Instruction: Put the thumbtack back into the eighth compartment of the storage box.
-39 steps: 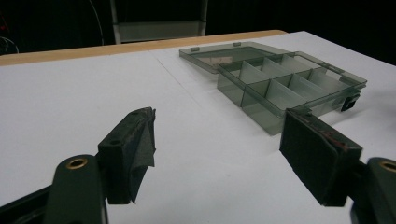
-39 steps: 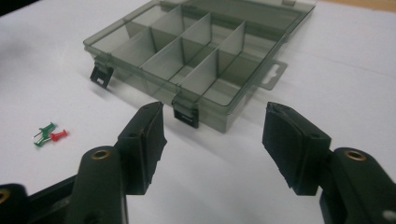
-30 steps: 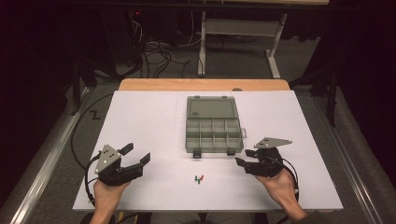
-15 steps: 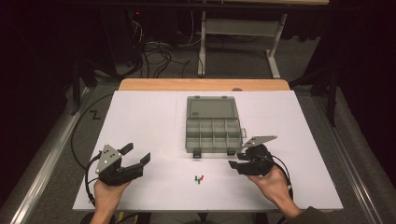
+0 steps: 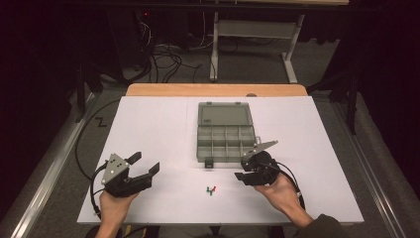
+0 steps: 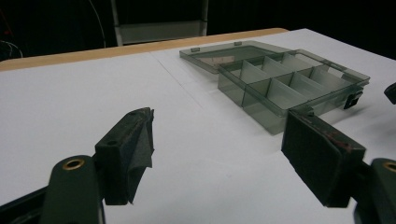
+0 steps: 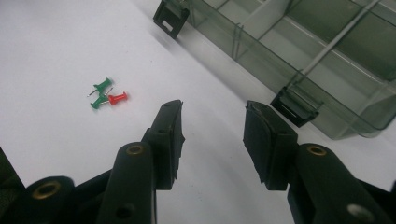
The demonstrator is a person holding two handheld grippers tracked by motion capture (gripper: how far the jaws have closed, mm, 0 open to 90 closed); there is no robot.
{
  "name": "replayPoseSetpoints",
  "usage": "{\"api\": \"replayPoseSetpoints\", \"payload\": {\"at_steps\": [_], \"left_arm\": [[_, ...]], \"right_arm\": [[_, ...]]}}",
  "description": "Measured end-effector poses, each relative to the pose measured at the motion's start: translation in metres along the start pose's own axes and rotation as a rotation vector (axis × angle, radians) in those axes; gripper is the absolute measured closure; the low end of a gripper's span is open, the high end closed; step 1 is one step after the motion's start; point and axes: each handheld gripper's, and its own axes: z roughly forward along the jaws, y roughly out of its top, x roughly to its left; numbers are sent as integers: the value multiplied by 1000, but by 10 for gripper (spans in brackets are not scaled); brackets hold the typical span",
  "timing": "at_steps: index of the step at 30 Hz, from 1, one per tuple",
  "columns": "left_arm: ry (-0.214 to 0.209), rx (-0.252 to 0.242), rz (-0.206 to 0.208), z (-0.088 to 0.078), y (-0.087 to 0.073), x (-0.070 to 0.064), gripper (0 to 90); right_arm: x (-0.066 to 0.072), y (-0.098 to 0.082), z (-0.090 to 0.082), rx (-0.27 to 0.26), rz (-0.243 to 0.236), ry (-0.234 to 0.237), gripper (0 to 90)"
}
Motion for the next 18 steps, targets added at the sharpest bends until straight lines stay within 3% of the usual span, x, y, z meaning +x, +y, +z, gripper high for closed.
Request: {"api": "replayPoseSetpoints", "payload": {"at_steps": [18], "left_arm": [[4, 3, 6, 1, -1, 1, 246]], "right_arm": [[24, 21, 22, 113, -72, 60, 616]]}}
